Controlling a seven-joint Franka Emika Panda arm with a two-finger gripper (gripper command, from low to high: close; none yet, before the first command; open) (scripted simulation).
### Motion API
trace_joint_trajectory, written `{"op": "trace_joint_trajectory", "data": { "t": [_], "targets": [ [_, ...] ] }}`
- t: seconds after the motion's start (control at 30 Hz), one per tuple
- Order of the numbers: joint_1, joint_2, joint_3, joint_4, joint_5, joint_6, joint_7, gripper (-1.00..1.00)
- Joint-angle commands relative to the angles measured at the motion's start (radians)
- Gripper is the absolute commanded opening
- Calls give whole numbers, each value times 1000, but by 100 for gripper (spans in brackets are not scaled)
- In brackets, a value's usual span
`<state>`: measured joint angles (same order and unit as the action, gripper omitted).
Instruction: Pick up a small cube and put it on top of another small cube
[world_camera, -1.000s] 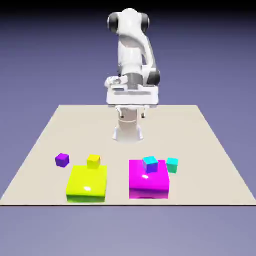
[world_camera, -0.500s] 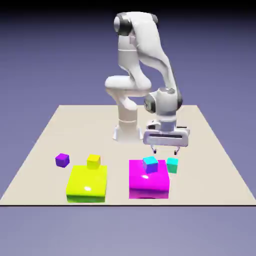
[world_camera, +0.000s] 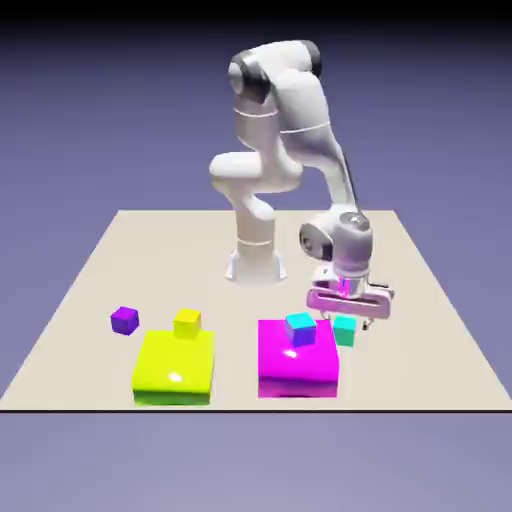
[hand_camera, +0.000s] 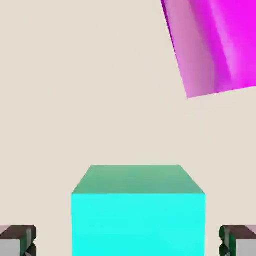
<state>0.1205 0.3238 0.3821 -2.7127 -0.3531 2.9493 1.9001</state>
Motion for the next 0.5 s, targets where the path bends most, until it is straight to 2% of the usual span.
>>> {"op": "trace_joint_trajectory", "data": {
  "t": [0.0, 0.03, 0.47],
  "targets": [
    [8, 7, -11, 1, -10, 5, 7, 0],
    [8, 7, -11, 1, -10, 5, 7, -100],
    [-313, -257, 398, -45, 381, -193, -275, -100]
  ]
}}
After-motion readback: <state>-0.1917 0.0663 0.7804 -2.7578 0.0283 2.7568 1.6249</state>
